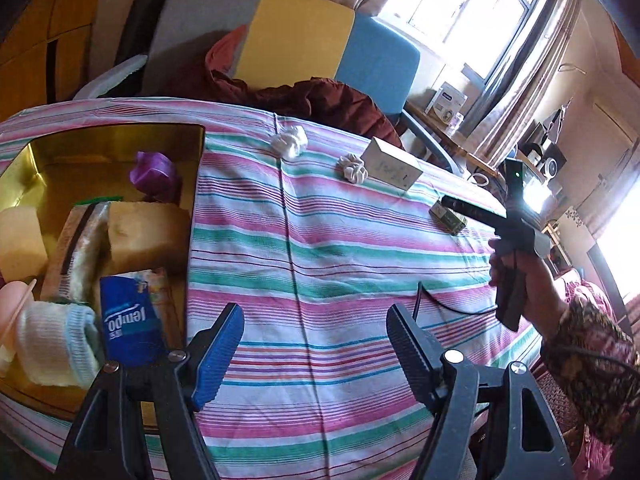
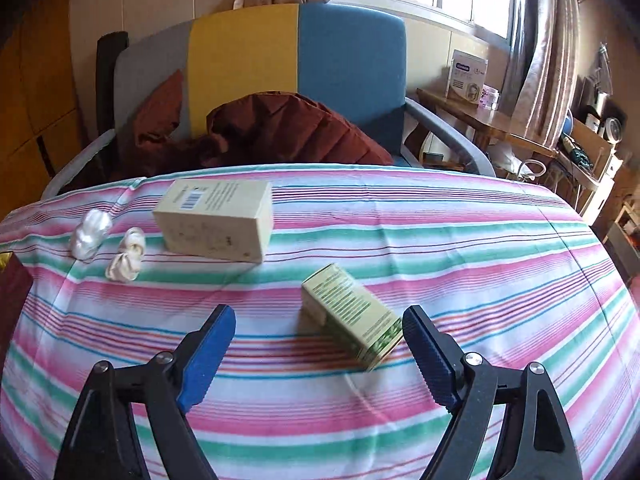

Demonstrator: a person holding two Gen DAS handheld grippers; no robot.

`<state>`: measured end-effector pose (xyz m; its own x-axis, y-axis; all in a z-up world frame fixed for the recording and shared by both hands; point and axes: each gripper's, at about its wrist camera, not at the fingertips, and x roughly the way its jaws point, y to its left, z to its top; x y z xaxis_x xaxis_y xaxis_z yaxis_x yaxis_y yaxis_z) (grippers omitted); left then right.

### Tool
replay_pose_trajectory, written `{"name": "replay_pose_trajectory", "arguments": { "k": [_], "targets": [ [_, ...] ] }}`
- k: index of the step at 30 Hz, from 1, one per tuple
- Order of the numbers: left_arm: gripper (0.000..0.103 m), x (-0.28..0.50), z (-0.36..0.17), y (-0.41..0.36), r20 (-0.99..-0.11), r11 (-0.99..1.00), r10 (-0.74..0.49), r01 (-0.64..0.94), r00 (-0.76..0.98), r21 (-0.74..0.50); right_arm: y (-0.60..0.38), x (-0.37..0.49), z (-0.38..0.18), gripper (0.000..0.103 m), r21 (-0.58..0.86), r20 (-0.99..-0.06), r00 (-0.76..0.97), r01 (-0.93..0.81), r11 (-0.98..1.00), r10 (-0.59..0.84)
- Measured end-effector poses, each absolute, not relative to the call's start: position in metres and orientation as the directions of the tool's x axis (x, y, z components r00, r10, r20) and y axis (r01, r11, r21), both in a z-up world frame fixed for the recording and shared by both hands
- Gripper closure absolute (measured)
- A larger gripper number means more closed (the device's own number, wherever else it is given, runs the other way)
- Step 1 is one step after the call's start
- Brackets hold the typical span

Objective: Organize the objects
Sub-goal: 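Grasp the green-and-white medicine box with the right gripper while the left gripper grasps the white cord bundle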

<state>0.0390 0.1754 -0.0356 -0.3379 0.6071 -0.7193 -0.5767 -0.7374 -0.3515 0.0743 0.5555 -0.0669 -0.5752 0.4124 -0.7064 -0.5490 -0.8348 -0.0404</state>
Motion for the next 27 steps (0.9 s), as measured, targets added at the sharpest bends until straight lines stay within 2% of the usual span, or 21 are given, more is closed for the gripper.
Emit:
{"name": "replay_pose_trajectory", "arguments": {
  "k": [3,6,10,12,13,14,27],
  "targets": [
    [0.028,0.042,-0.035,0.184,-0.729,-0.732,0.6,-0.594,-0.33,-0.333,0.575,0.066,-0.078,0.018,-0.035,-0.726,-0.566,-0.536,-0.843,0.39],
    [0.028,0.042,-0.035,0.192,-0.739,-0.727,0.591,-0.61,-0.322,-0.316,0.585,0.057,-0.093,0.027,-0.025,-0.745,-0.561,-0.518,-0.855,0.361],
    [0.028,0.04,-0.038,0.204,-0.754,-0.725,0.578,-0.62,-0.312,-0.3,0.588,0.055,-0.109,0.054,0.007,-0.77,-0.548,-0.52,-0.854,0.328],
    [0.028,0.036,-0.04,0.212,-0.759,-0.726,0.574,-0.619,-0.307,-0.299,0.587,0.058,-0.108,0.061,0.017,-0.76,-0.563,-0.518,-0.855,0.326],
    [0.028,0.034,-0.041,0.216,-0.76,-0.726,0.574,-0.62,-0.305,-0.299,0.586,0.06,-0.107,0.07,0.024,-0.752,-0.575,-0.514,-0.857,0.324],
    [0.028,0.03,-0.041,0.222,-0.761,-0.724,0.575,-0.621,-0.301,-0.301,0.584,0.062,-0.106,0.073,0.027,-0.746,-0.582,-0.512,-0.859,0.324],
    [0.028,-0.034,-0.055,0.33,-0.795,-0.728,0.523,-0.646,-0.307,-0.23,0.572,0.065,-0.108,0.073,0.005,-0.734,-0.586,-0.51,-0.86,0.343]
  ]
}}
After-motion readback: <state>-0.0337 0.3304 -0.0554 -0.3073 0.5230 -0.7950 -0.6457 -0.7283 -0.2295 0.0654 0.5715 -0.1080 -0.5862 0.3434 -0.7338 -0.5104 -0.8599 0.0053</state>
